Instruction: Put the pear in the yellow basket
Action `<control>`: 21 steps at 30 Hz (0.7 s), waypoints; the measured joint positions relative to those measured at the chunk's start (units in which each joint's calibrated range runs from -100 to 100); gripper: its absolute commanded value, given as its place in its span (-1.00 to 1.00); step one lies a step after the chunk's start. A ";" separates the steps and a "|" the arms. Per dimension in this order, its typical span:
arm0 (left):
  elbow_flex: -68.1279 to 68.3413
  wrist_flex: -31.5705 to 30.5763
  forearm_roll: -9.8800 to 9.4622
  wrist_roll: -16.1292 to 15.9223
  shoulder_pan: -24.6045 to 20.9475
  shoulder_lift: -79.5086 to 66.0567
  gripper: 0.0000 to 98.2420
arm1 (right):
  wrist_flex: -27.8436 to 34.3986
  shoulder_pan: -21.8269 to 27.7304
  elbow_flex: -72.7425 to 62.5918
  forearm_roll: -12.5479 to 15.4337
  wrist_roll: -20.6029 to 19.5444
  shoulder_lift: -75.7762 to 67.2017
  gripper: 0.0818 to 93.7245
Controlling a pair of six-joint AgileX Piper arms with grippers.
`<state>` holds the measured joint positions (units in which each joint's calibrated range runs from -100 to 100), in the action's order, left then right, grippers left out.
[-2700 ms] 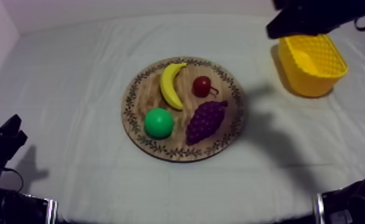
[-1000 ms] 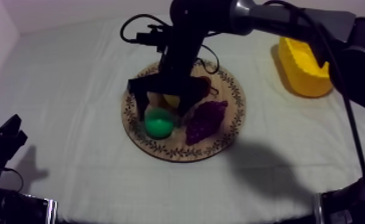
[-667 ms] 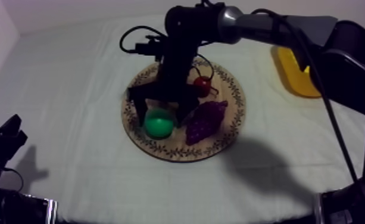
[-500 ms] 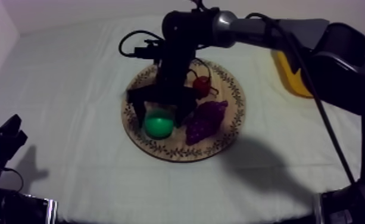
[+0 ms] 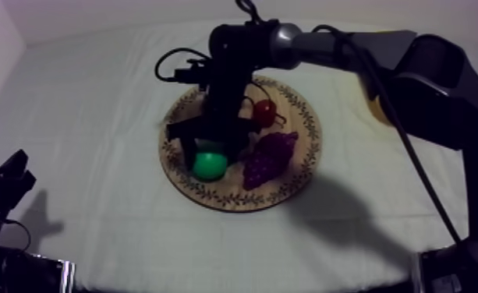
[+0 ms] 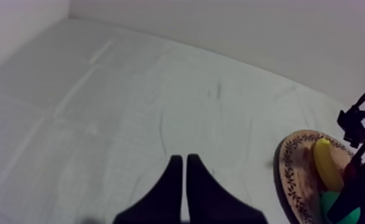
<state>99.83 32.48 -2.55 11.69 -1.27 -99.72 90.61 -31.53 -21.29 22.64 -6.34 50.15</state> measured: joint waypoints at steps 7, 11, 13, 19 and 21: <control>0.00 0.00 0.00 0.00 0.00 0.00 -1.00 | -0.17 1.33 3.63 -0.70 1.02 -4.98 -0.17; 0.00 0.00 0.00 0.00 0.00 0.00 -1.00 | 0.68 3.13 7.38 -2.22 2.15 -11.03 -0.15; 0.00 0.00 0.00 0.00 0.00 0.00 -1.00 | 0.78 4.39 9.31 -3.02 2.75 -15.04 -0.14; 0.00 0.00 0.00 0.00 0.00 0.00 -1.00 | -0.04 10.94 15.68 -6.90 5.76 -28.06 -0.12; 0.00 0.00 0.00 0.00 0.00 0.00 -1.00 | -0.36 13.51 17.69 -8.10 7.04 -31.89 -0.11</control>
<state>99.83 32.48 -2.55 11.69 -1.27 -99.72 90.25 -18.02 -3.61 14.54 0.70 18.27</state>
